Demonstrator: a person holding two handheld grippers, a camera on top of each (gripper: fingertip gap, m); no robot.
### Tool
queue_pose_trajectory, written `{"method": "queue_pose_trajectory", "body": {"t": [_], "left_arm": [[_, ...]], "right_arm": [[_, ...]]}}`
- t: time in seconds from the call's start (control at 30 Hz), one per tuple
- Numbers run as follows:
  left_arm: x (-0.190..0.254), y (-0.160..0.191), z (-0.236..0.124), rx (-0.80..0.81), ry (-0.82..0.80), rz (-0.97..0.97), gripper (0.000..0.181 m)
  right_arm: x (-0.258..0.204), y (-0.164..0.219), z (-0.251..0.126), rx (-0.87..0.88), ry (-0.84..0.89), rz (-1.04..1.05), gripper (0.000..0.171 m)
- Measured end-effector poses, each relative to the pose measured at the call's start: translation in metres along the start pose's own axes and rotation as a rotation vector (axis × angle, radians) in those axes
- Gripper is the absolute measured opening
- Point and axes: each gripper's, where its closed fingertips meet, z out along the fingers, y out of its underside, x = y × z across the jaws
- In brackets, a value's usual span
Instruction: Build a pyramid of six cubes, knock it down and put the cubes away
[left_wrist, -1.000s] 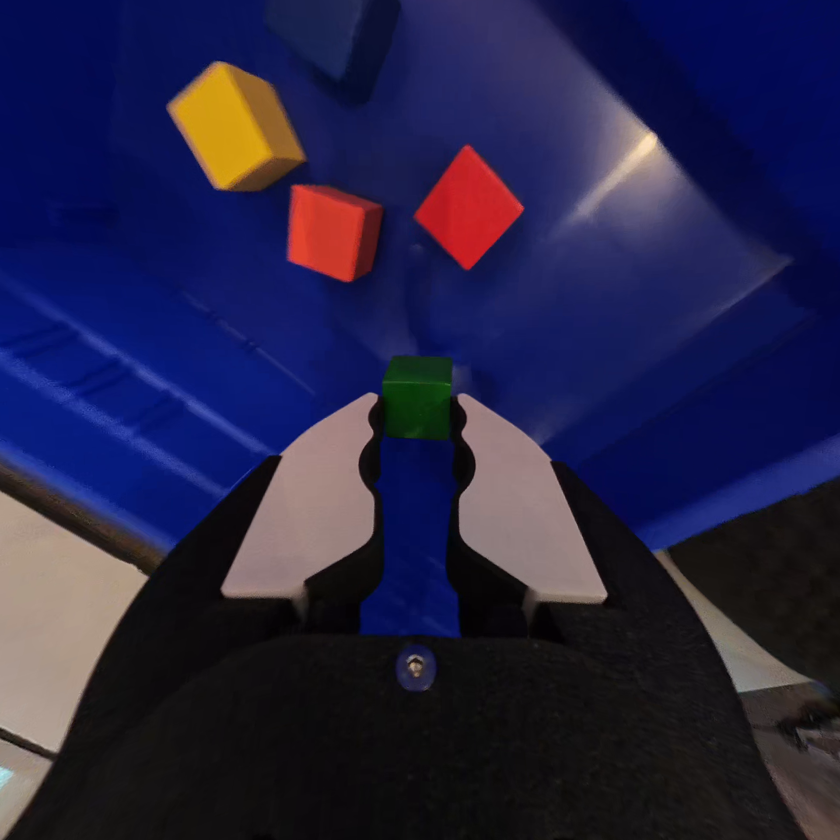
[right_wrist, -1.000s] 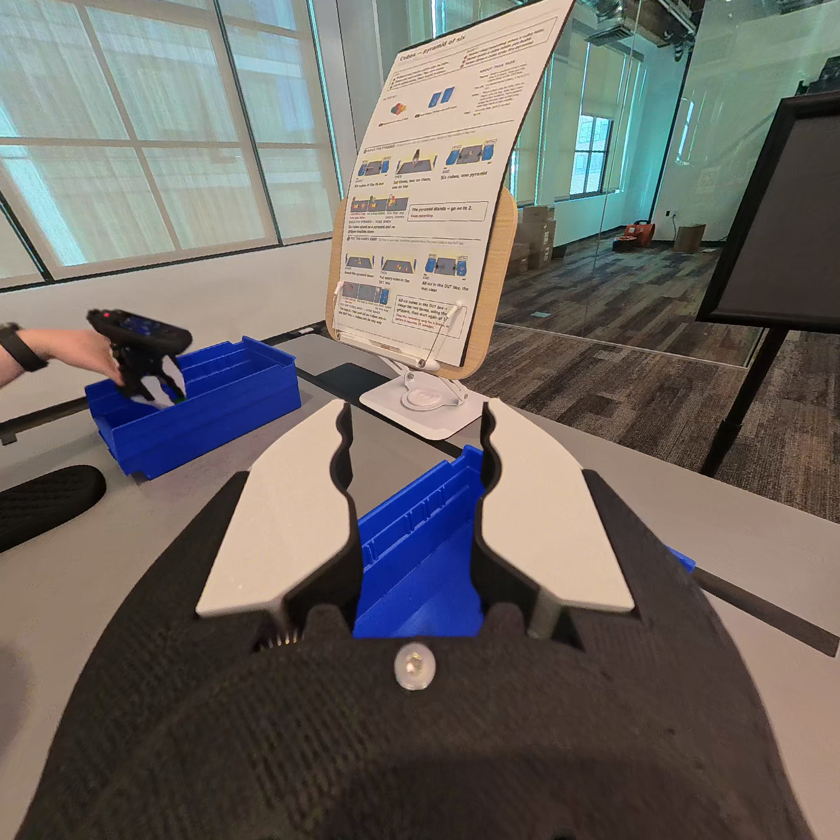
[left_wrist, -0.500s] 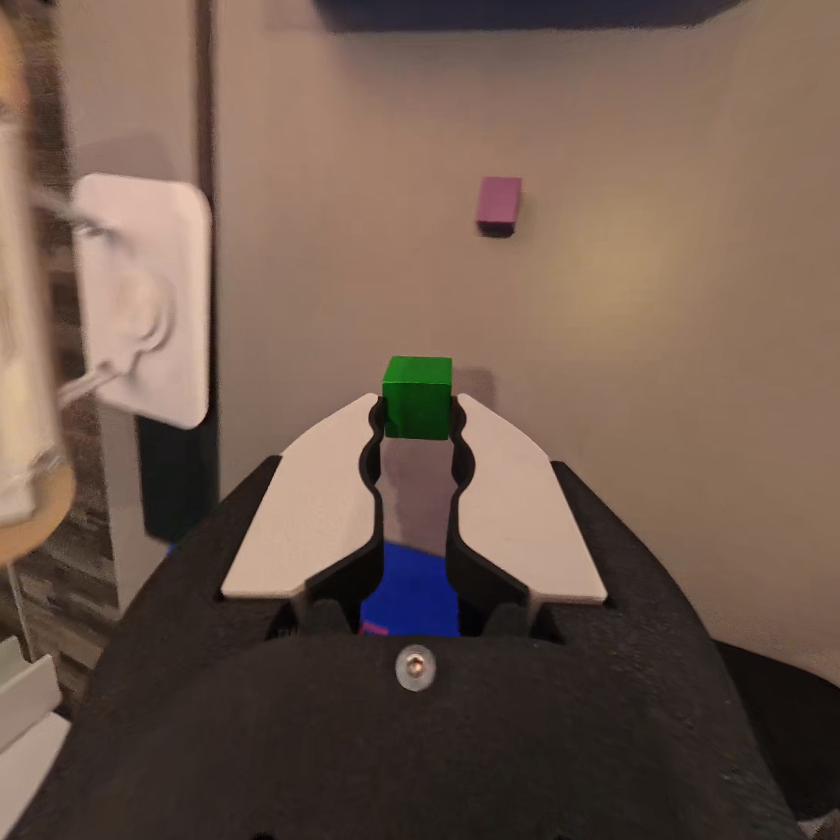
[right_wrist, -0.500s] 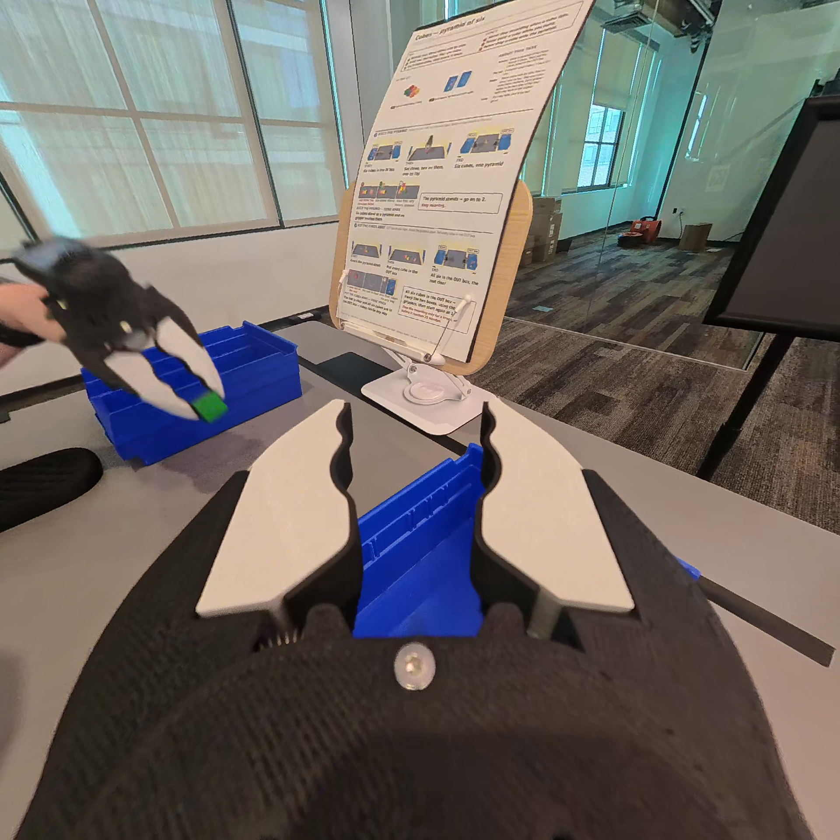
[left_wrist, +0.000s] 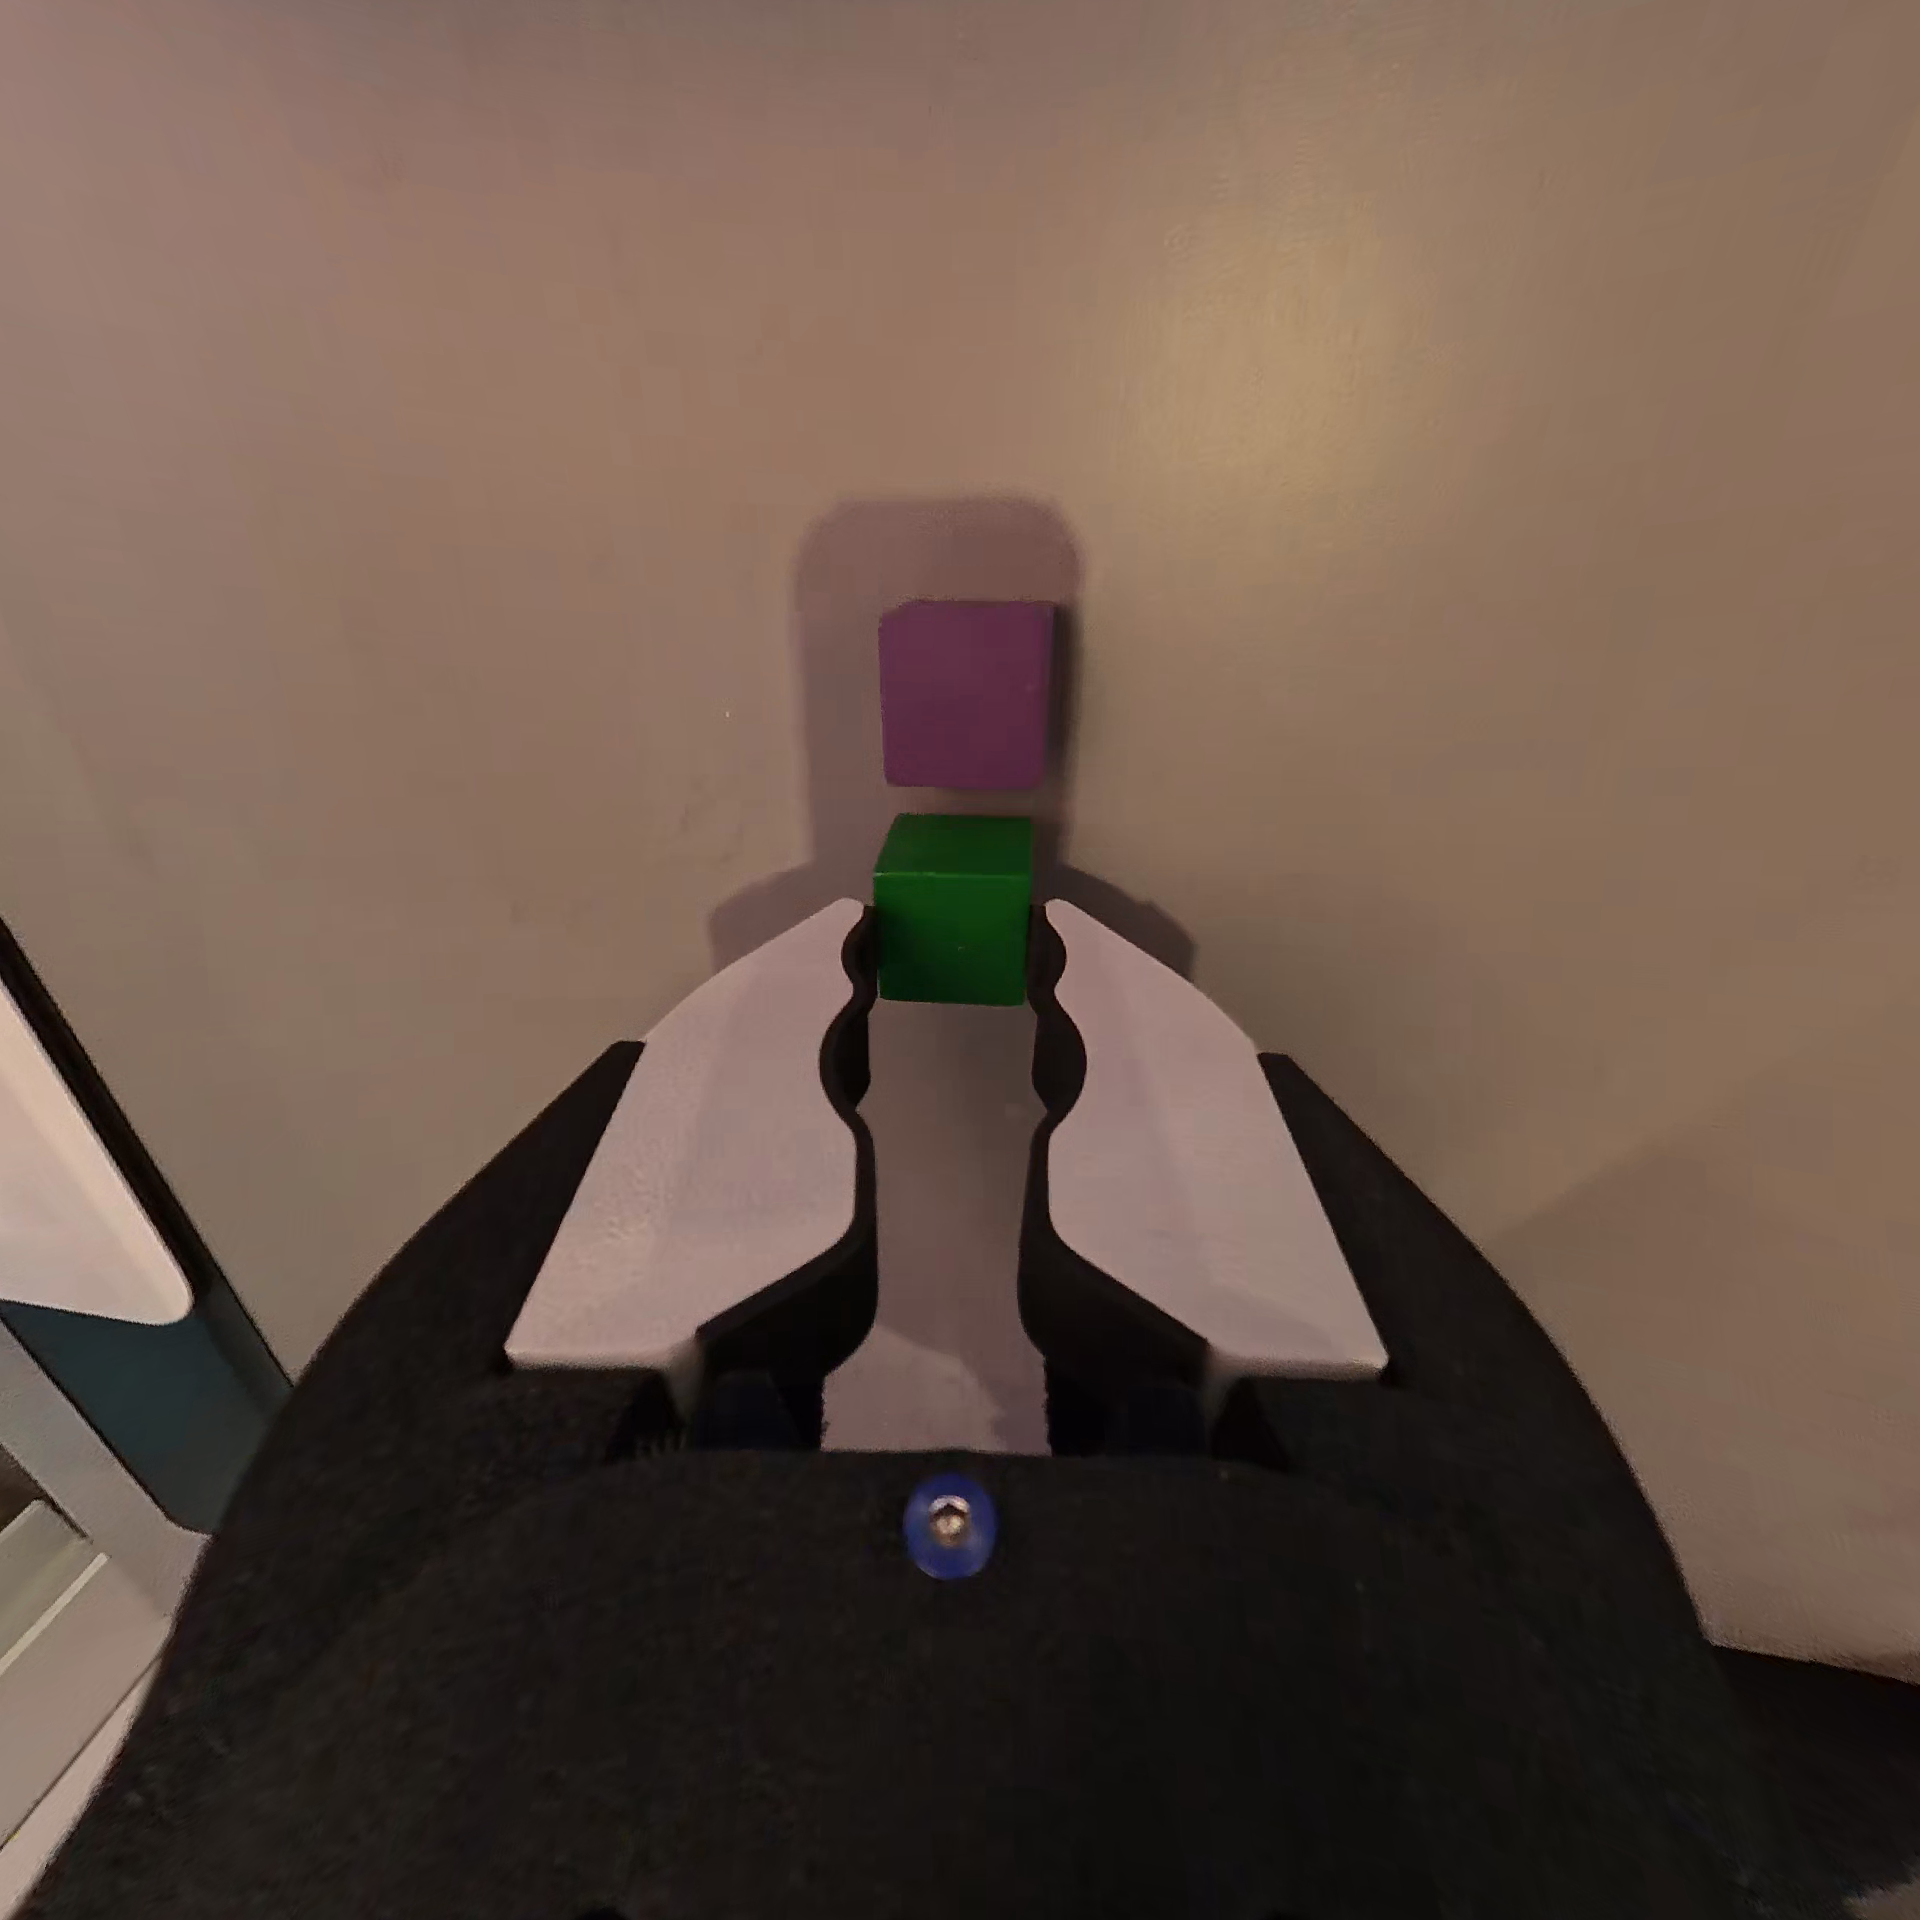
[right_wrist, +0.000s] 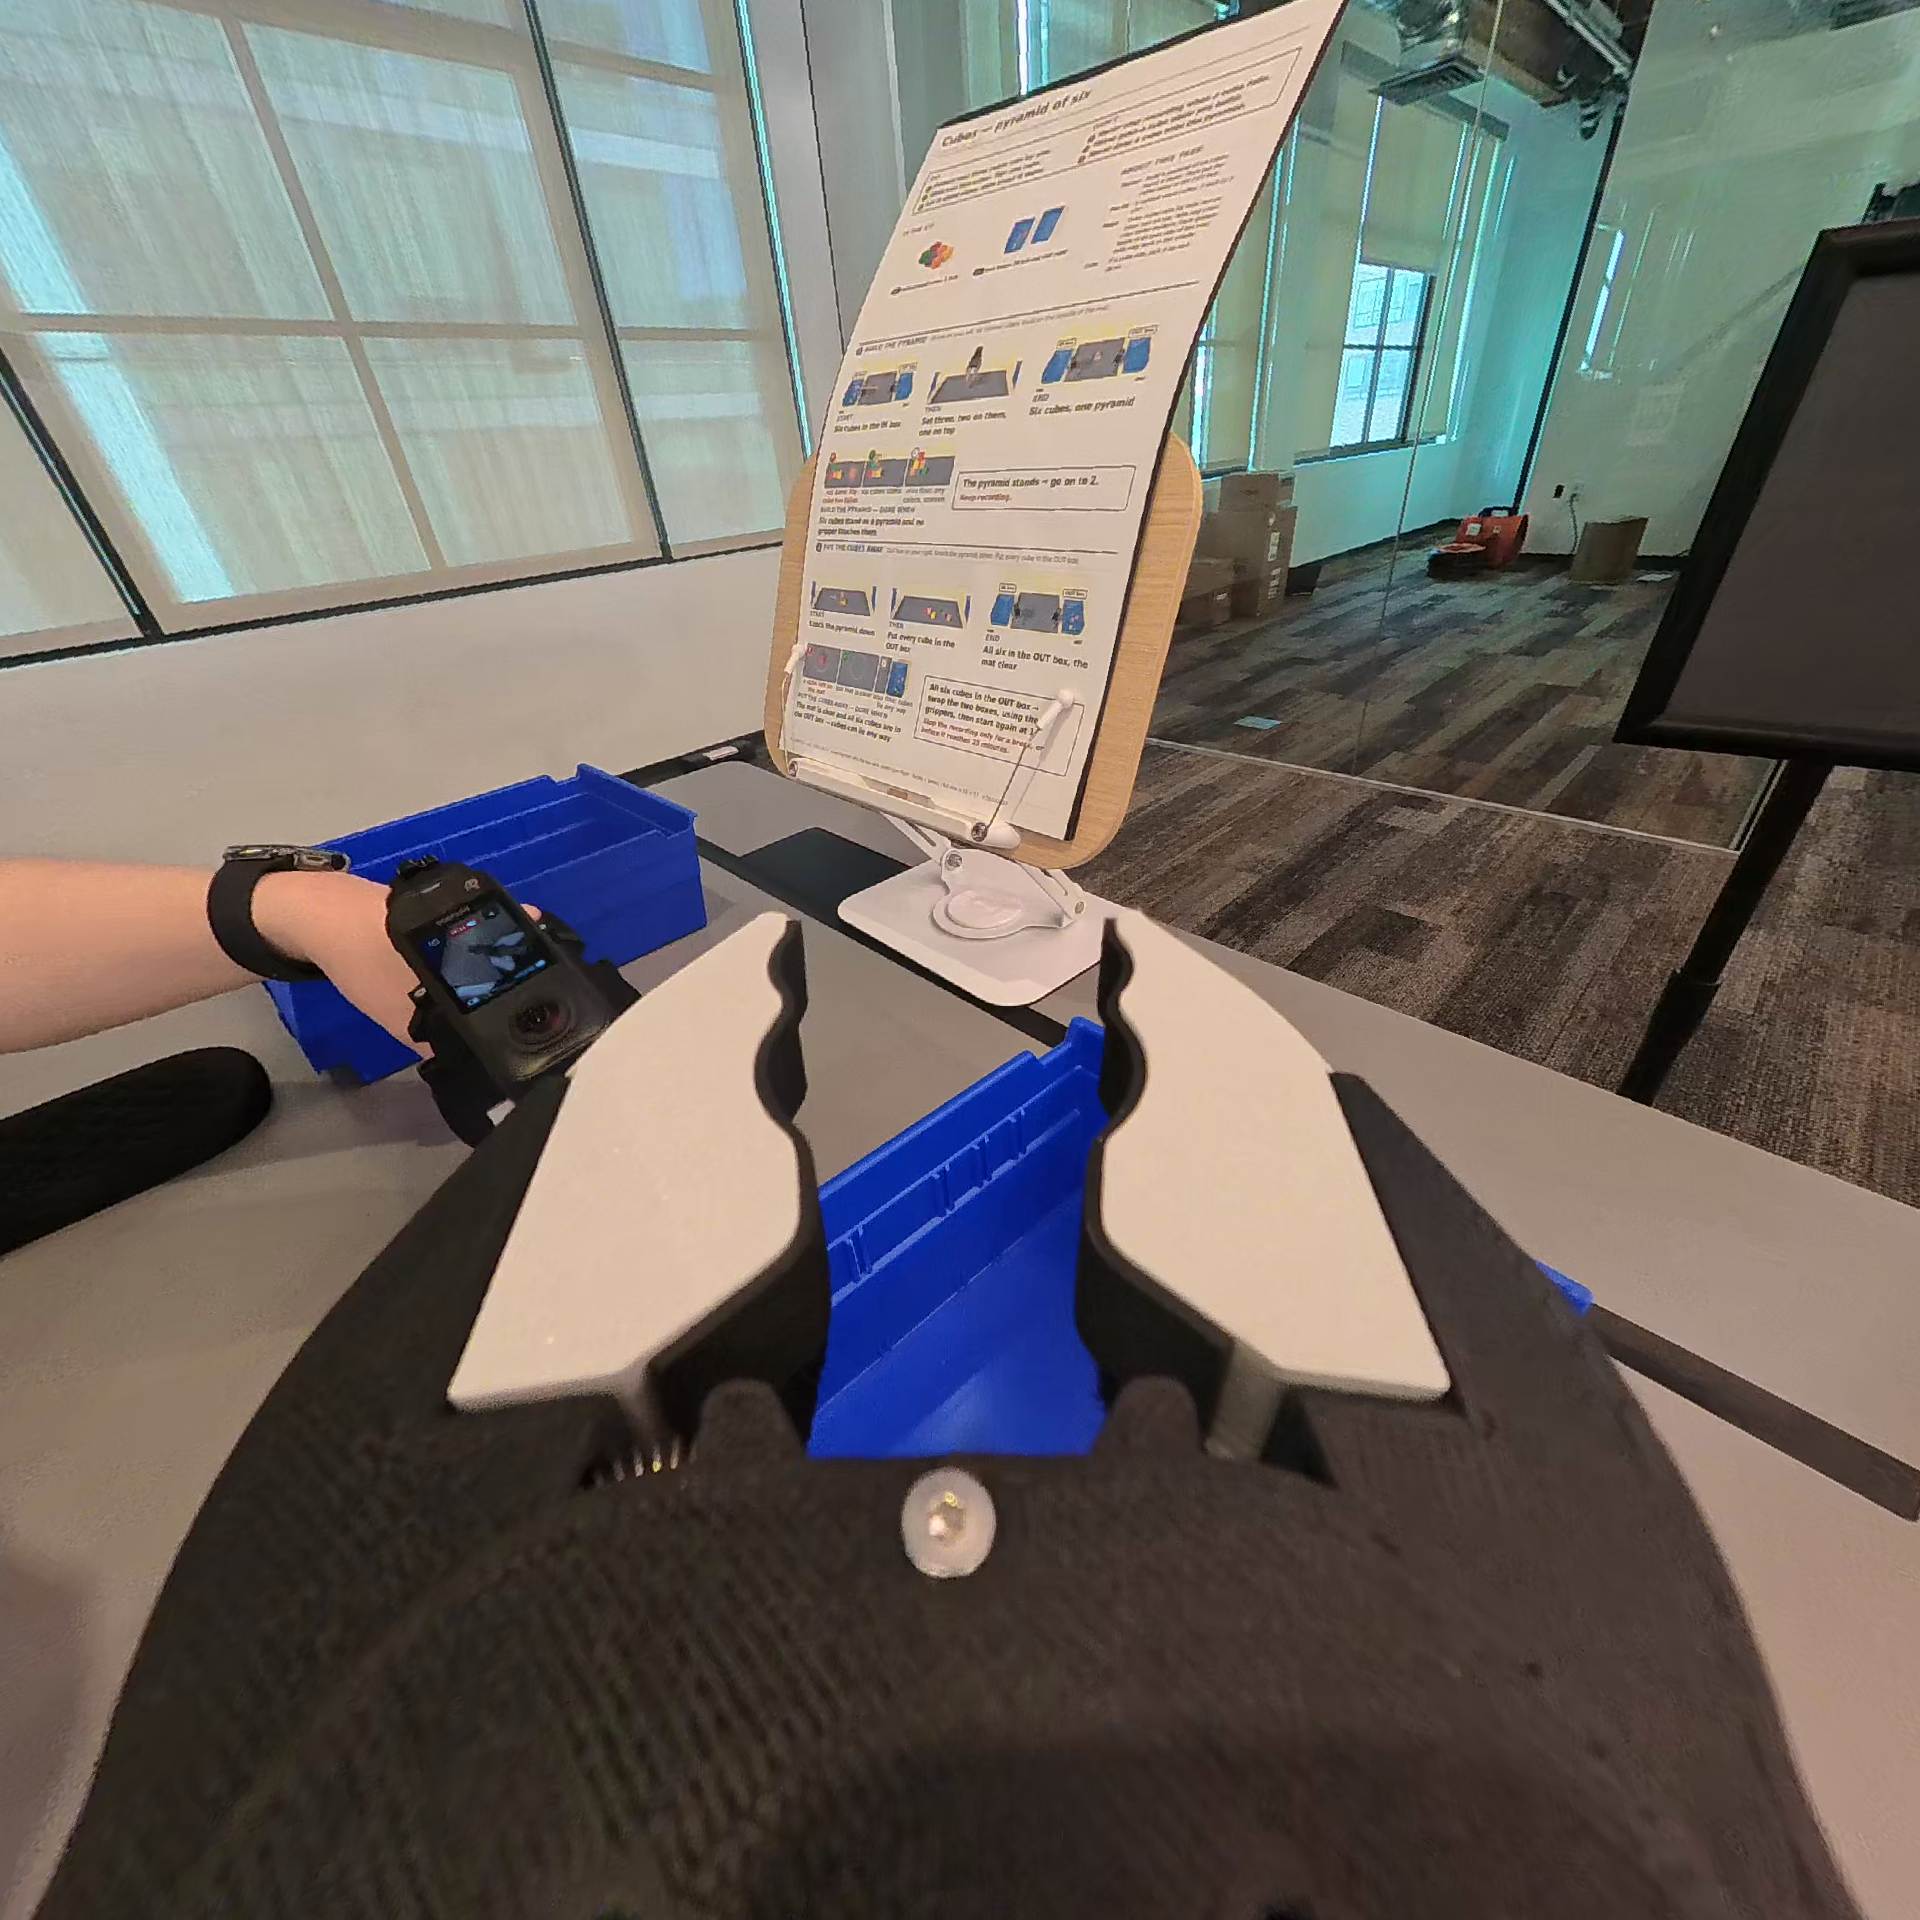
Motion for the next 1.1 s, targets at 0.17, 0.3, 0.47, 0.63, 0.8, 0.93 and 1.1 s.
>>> {"method": "queue_pose_trajectory", "body": {"t": [0.17,0.3,0.47,0.63,0.8,0.93,1.1], "left_arm": [[-0.001,-0.004,0.002,-0.002,-0.003,0.004,0.027],[0.001,-0.006,0.003,-0.006,0.004,0.006,0.027],[0.001,-0.008,0.005,-0.012,0.007,0.011,0.027],[0.001,-0.009,0.006,-0.013,0.018,0.006,0.027],[0.001,-0.01,0.006,-0.017,0.024,0.016,0.027],[0.003,-0.009,0.007,-0.022,0.041,0.011,0.028],[0.002,-0.006,0.013,-0.048,0.03,0.01,0.043]], "right_arm": [[0.0,0.001,0.001,-0.002,-0.006,0.0,0.055],[0.0,0.0,0.0,0.002,-0.004,-0.002,0.055],[0.003,0.001,-0.001,-0.001,0.002,0.002,0.055],[0.004,0.001,-0.003,0.003,0.005,0.005,0.055],[0.007,0.002,-0.004,0.0,0.01,0.012,0.055],[0.008,0.004,-0.004,-0.007,0.011,0.019,0.055],[0.009,0.006,-0.004,-0.01,0.01,0.024,0.055]]}}
